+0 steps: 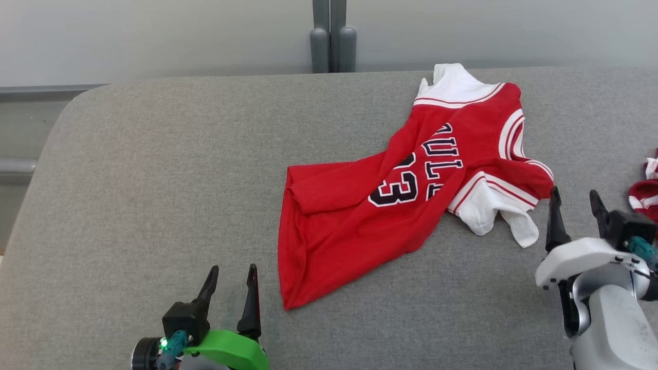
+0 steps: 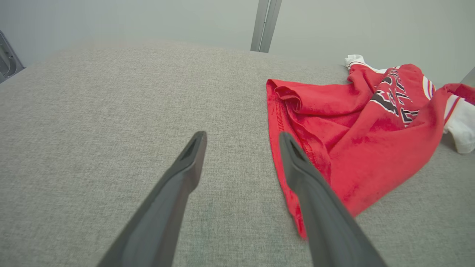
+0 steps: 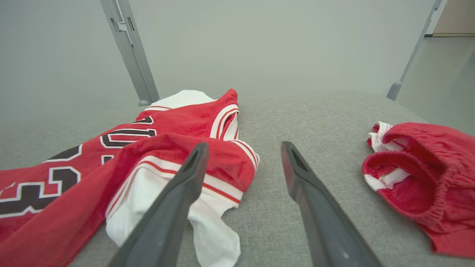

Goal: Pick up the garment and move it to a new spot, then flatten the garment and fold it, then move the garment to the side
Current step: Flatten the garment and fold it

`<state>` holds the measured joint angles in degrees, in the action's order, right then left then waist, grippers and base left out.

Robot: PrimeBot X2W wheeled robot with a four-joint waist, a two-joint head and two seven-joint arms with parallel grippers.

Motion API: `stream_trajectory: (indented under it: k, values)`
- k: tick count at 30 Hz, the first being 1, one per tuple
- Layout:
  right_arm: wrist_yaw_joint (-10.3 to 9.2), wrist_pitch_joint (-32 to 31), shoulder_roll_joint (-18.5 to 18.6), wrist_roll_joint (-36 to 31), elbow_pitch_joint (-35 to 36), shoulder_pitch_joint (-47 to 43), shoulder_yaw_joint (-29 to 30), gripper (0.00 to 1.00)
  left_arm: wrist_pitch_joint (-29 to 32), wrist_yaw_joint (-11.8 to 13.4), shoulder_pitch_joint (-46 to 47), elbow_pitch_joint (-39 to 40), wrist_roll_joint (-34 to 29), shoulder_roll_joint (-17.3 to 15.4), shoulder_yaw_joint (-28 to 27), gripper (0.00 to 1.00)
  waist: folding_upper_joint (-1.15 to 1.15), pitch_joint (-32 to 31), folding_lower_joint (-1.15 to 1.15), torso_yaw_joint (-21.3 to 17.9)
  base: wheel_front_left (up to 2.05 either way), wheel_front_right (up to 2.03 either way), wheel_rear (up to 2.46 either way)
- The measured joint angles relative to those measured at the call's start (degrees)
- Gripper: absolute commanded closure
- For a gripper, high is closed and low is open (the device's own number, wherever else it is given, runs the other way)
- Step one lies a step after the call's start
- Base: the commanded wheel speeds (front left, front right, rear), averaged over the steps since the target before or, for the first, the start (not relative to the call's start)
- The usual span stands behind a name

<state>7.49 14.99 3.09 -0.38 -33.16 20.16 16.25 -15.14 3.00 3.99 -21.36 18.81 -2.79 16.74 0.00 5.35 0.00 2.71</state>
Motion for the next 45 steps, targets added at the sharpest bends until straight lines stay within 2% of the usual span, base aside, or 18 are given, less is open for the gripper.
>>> stream_trajectory:
  k: [5,12,22,38,45]
  values:
    - [-0.01,0.0,-0.1,3.1,4.3,-6.1,-0.3,0.0,0.0,0.0,-1.2,0.6,-0.9,0.0,-0.7,0.0,0.0,-1.2,0.0,-1.7,0.0,0.0,0.0]
    - [-0.01,0.0,-0.2,7.0,5.2,-10.4,-1.9,0.0,0.0,0.2,-3.5,1.4,-2.4,0.0,-1.7,0.0,0.0,-3.1,0.0,-2.9,0.0,0.0,0.0]
    - [0.01,0.0,-0.3,5.7,6.7,-13.0,-10.1,0.0,0.0,0.2,-5.0,1.9,-3.5,0.0,-1.8,0.0,0.0,-4.9,0.0,-2.8,0.0,0.0,0.0]
    - [0.01,0.0,-0.3,6.4,7.6,-16.6,-15.7,0.0,0.0,0.2,-6.7,2.3,-4.0,0.0,-1.7,0.0,0.0,-7.1,0.0,-1.5,0.0,0.0,0.0]
    - [0.01,0.0,-0.3,7.2,7.6,-16.9,-16.1,0.0,0.0,-0.1,-6.9,2.4,-4.1,0.0,-1.6,0.0,0.0,-6.9,0.0,-1.1,0.0,0.0,0.0]
